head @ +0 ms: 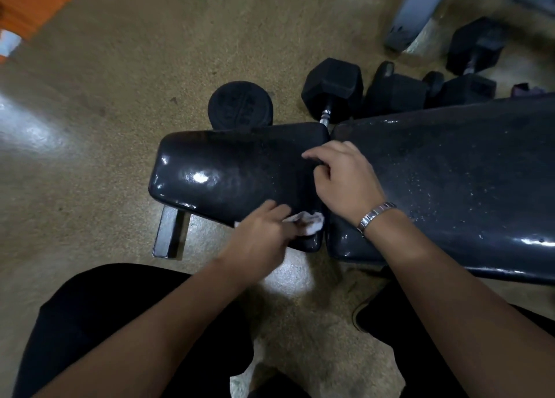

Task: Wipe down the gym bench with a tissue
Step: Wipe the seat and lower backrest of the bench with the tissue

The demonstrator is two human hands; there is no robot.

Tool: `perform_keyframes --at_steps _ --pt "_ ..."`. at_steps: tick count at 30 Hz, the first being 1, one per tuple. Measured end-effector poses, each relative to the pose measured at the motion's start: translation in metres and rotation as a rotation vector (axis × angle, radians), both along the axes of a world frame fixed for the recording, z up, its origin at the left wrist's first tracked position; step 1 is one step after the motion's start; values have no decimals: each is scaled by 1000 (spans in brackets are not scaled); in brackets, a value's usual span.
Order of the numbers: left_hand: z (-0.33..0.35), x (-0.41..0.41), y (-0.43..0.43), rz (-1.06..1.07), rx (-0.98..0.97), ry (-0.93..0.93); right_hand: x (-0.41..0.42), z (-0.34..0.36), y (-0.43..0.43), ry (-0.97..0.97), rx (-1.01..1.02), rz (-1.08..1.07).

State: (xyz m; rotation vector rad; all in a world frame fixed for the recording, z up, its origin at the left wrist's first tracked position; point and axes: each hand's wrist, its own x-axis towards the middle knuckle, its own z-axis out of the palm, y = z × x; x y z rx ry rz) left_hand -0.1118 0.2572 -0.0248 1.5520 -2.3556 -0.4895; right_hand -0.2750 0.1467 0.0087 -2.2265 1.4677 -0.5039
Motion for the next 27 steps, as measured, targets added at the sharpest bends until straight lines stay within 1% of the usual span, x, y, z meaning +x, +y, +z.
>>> perform_keyframes --at_steps 1,3,5,6,8,10,13,15,16,18,20,22,24,25,27 --pt "0 14 -6 -8 -16 -49 -2 0 -2 -3 -6 -4" --pt "4 33 -25 99 -72 -111 -5 0 -5 2 -1 -25" --pt "9 23 -35 227 -83 -91 -4 -1 -6 7 5 -41" --pt "9 11 -33 225 -79 -63 -1 0 -6 4 2 -44" --pt "4 -9 -15 110 -55 -33 3 -1 -6 0 -9 -41" --pt "-1 -4 4 31 -61 -33 3 -2 -7 -3 -9 -37" --pt "-5 19 -9 114 -98 -55 2 -3 -8 9 -3 -41" --pt "-1 13 -22 198 -93 -57 3 -3 -9 12 -1 -44" --pt "0 4 -23 204 -94 -48 5 -3 -9 11 -2 -46" --pt "-3 -11 -13 129 -97 -43 7 -2 -9 25 -3 -46" --pt "-6 -7 -1 109 -107 -54 7 -2 -9 44 -3 -42" --pt "-8 5 -7 224 -141 -73 4 -2 -10 44 -13 -47" --pt "-5 2 -21 337 -120 -65 2 -2 -11 41 -10 -57" --pt "-2 -6 -26 370 -91 -37 2 -2 -12 35 -8 -60" --pt "-1 -23 -20 348 -61 8 3 -1 -10 19 -12 -70"
